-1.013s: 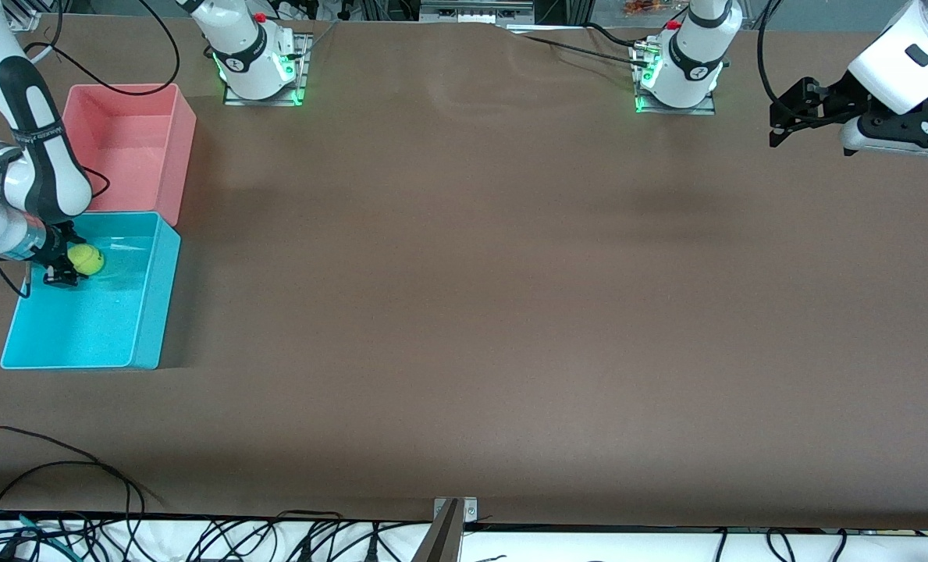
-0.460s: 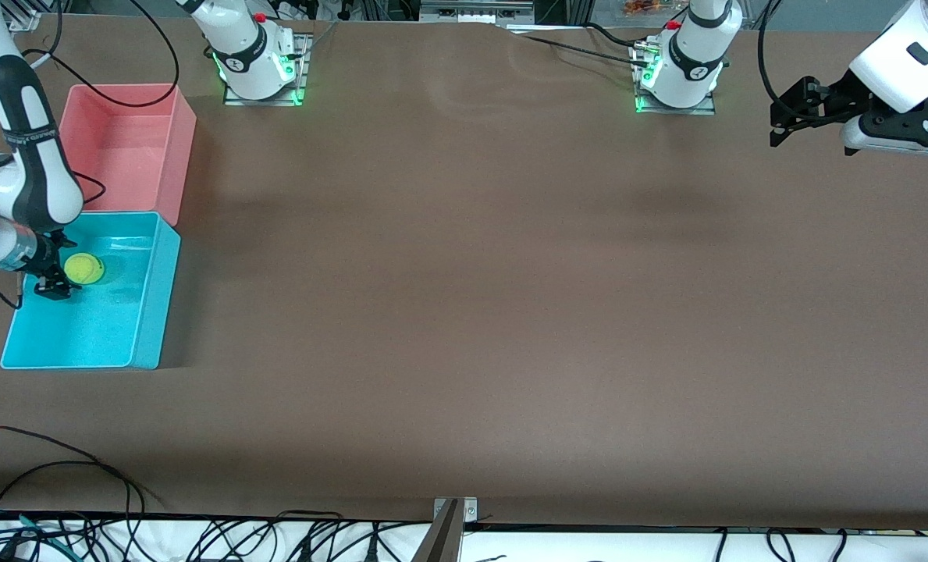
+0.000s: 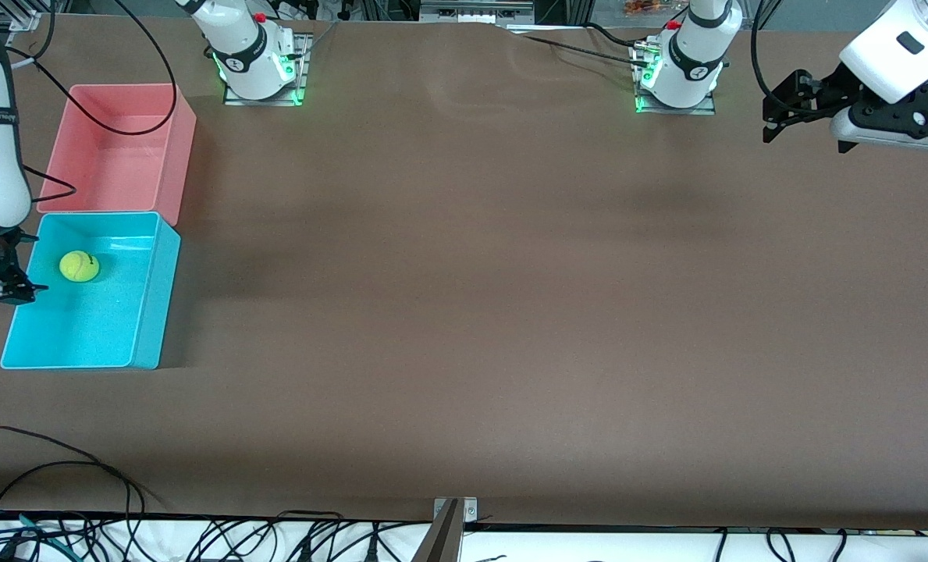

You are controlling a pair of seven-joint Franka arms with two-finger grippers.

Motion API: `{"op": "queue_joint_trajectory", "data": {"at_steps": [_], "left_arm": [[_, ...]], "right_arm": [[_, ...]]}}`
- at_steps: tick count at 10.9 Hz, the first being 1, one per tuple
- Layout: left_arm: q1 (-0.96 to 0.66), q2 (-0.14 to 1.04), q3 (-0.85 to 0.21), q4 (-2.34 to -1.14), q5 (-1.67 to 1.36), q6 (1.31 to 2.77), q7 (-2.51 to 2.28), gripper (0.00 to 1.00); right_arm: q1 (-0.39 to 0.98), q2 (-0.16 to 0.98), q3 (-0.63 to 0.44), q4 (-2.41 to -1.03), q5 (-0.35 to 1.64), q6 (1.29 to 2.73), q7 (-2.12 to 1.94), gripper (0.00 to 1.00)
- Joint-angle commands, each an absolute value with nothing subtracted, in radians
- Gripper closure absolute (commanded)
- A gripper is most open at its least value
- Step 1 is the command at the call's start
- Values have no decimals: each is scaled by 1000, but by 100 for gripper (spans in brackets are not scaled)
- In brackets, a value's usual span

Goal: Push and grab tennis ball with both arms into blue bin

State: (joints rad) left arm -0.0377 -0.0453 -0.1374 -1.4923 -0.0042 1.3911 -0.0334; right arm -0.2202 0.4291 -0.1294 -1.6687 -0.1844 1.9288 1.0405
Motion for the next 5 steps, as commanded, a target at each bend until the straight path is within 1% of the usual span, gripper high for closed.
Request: {"op": "queue_joint_trajectory", "data": {"at_steps": [1,4,5], "left_arm": [[-38,-32,-141,-1450,5,1367,-29,0],[-34,-29,-137,-1450,2,1367,-26,0],[-32,-28,-135,-1450,2,1367,-25,0]], "right_arm": [[-218,425,-126,-1586,-201,1870,936,0],[-189,417,-126,-1554,-202,1853,793,0],[-164,414,-126,-1533,-207,1824,764,0]]}}
